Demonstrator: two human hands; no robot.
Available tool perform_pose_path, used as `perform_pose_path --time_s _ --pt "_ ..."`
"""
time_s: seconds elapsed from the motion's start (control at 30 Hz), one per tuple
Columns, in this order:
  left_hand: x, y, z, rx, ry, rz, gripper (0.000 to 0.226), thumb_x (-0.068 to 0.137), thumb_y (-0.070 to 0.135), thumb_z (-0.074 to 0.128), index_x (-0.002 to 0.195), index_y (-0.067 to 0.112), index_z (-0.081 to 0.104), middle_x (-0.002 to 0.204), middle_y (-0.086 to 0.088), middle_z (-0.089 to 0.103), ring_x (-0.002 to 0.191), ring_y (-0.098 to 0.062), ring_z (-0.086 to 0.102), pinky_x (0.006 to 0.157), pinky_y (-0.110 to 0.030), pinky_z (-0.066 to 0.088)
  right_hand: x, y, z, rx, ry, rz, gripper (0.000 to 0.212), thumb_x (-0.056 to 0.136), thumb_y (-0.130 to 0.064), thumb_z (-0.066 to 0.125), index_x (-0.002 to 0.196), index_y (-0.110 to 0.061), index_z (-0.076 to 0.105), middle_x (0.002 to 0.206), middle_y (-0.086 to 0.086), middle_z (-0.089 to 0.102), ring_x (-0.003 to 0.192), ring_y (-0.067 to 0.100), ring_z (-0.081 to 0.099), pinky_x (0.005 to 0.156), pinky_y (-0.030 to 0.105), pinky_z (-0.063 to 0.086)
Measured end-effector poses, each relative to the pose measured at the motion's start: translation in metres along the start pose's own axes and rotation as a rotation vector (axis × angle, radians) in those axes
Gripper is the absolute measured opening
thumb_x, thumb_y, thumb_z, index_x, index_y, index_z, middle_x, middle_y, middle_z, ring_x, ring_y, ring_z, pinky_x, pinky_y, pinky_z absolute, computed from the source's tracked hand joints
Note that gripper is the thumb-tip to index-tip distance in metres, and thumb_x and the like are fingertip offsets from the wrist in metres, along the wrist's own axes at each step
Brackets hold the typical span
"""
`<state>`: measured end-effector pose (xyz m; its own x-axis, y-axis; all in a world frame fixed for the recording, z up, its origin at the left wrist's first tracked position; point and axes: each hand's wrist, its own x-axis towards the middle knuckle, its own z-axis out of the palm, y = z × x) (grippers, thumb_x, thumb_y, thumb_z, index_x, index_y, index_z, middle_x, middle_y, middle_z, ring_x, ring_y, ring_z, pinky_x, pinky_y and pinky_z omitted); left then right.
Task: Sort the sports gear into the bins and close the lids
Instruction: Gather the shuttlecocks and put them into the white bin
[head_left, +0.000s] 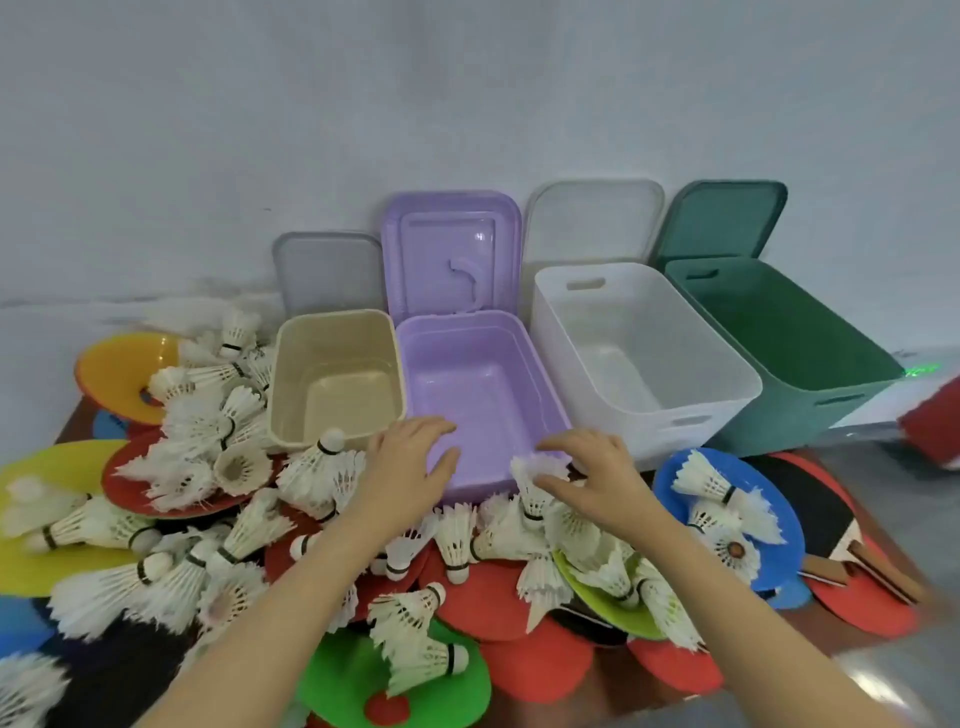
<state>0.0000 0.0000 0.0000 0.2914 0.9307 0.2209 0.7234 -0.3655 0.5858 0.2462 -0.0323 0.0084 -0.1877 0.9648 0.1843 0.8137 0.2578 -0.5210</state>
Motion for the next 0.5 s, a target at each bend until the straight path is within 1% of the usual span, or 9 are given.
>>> perform_pose_path --time_s 0.07,0.13,0.17,0.27,0.33,0.4,0.5 --pt "-0.02 -0.01 0.002 0.05 -0.004 -0.017 0.06 0.08 0.06 0.031 0.121 0.025 0.058 0.129 0.01 0.052 0.124 -0.012 0.04 0.094 -0.024 0.015 -0.003 -0.002 0.011 -0.059 -0.004 0.006 0.026 0.08 -0.039 0.065 0.104 -0.027 0.065 0.105 -0.016 0.061 0.1 0.001 0.047 0.087 0.02 0.016" --pt "-0.043 -0.025 0.007 0.105 -0.018 -0.006 0.066 0.075 0.065 0.027 0.119 0.027 0.059 0.126 0.014 0.053 0.123 -0.01 0.04 0.095 -0.023 0.013 -0.007 -0.003 0.023 -0.093 0.046 0.017 0.009 0.082 -0.022 0.067 0.091 -0.024 0.066 0.094 -0.014 0.062 0.093 0.009 0.055 0.082 0.022 0.017" --pt "-0.051 -0.031 0.009 0.149 -0.033 0.014 0.065 0.074 0.066 0.03 0.117 0.028 0.061 0.124 0.015 0.054 0.122 -0.009 0.041 0.096 -0.023 0.012 -0.008 -0.004 0.028 -0.087 0.065 0.026 0.007 0.082 -0.017 0.067 0.085 -0.023 0.064 0.087 -0.013 0.062 0.089 0.013 0.057 0.08 0.023 0.018" --pt "-0.061 -0.043 0.012 0.294 -0.028 0.163 0.047 0.073 0.06 0.044 0.099 0.03 0.069 0.113 0.011 0.063 0.112 -0.01 0.044 0.093 -0.03 0.018 -0.01 -0.007 0.034 -0.065 0.122 0.026 0.012 0.081 -0.011 0.067 0.079 -0.021 0.062 0.079 -0.013 0.06 0.08 0.015 0.057 0.076 0.026 0.021" --pt "-0.064 -0.048 0.016 0.319 0.003 0.198 0.034 0.073 0.054 0.046 0.084 0.033 0.071 0.106 0.012 0.067 0.108 -0.009 0.041 0.089 -0.031 0.02 -0.012 -0.013 0.032 -0.022 0.144 0.042 0.012 0.082 -0.01 0.067 0.079 -0.021 0.063 0.079 -0.013 0.062 0.081 0.014 0.057 0.076 0.025 0.022" --pt "-0.064 -0.049 0.018 0.272 0.053 0.205 0.029 0.074 0.049 0.046 0.072 0.034 0.071 0.098 0.014 0.069 0.105 -0.007 0.042 0.087 -0.029 0.02 -0.013 -0.018 0.031 0.022 0.149 0.051 0.012 0.082 -0.011 0.067 0.079 -0.022 0.063 0.081 -0.012 0.063 0.083 0.013 0.057 0.078 0.026 0.023" --pt "-0.062 -0.046 0.019 0.152 0.162 0.185 0.027 0.077 0.046 0.049 0.07 0.033 0.072 0.096 0.016 0.069 0.103 -0.003 0.046 0.087 -0.026 0.019 -0.014 -0.02 0.023 0.083 0.144 0.046 0.014 0.082 -0.013 0.068 0.08 -0.026 0.063 0.082 -0.013 0.063 0.084 0.011 0.058 0.086 0.033 0.032"
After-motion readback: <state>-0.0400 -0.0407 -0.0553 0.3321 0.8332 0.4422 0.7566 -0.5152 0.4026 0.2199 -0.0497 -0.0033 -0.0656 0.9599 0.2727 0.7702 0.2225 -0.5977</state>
